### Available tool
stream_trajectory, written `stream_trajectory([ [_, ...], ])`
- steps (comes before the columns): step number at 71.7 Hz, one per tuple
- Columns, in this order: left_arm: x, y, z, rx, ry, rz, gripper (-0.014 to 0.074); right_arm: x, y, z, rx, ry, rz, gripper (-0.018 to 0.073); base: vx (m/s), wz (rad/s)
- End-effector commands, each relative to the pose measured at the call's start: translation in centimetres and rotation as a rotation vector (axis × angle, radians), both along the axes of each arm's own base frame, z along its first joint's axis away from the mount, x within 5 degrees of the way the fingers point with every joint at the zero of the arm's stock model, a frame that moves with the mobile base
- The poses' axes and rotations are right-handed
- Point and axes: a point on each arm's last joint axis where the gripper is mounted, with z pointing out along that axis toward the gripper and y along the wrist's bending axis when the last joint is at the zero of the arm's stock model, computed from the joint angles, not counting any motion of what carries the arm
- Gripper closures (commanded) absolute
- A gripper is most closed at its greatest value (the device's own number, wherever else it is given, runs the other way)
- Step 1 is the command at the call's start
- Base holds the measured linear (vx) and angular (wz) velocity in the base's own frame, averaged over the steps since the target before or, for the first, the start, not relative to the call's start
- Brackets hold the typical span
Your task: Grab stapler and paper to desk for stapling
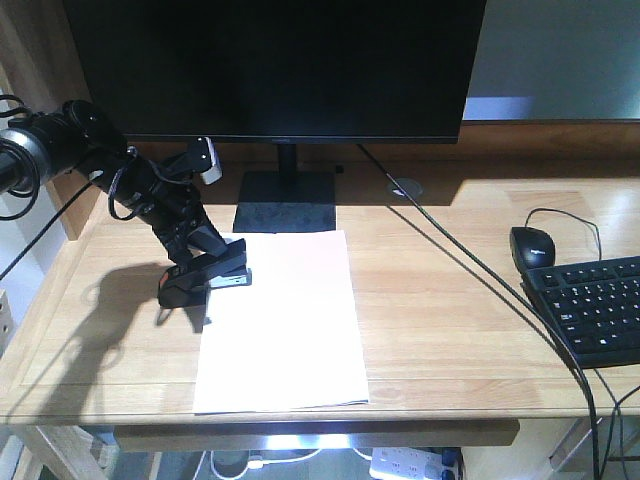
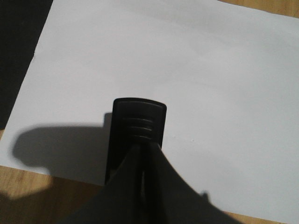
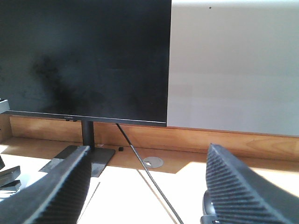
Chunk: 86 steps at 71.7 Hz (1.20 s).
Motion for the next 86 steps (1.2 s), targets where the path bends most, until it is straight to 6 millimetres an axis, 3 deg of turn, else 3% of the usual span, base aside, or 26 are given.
stream_trajectory([
  [1, -0.2, -0.3, 4.0, -0.062, -0.095, 0.004, 0.0603, 0.0, -0.1, 0.8, -0.024, -0.023, -0.012, 0.0074, 0.0, 0.0],
  [15, -0.2, -1.2, 3.8, -0.053, -0.106, -0.008, 0.0603, 0.0, -0.1, 0.8, -0.024, -0.023, -0.012, 0.0074, 0.0, 0.0],
  [37, -0.1, -2.6, 1.3, -0.005, -0.064, -0.051, 0.0603, 0.0, -0.1, 0.8, -0.024, -0.023, -0.013, 0.0074, 0.0, 0.0],
  [55, 0.1, -2.6, -0.5, 0.024, -0.027, -0.045, 0.0603, 0.0, -0.1, 0.8, -0.024, -0.023, -0.013, 0.0074, 0.0, 0.0],
  [86, 0.3, -2.6, -1.4, 0.034, -0.014, -0.026, 0.0603, 0.0, -0.1, 0.8, -0.024, -0.023, -0.013, 0.0074, 0.0, 0.0],
])
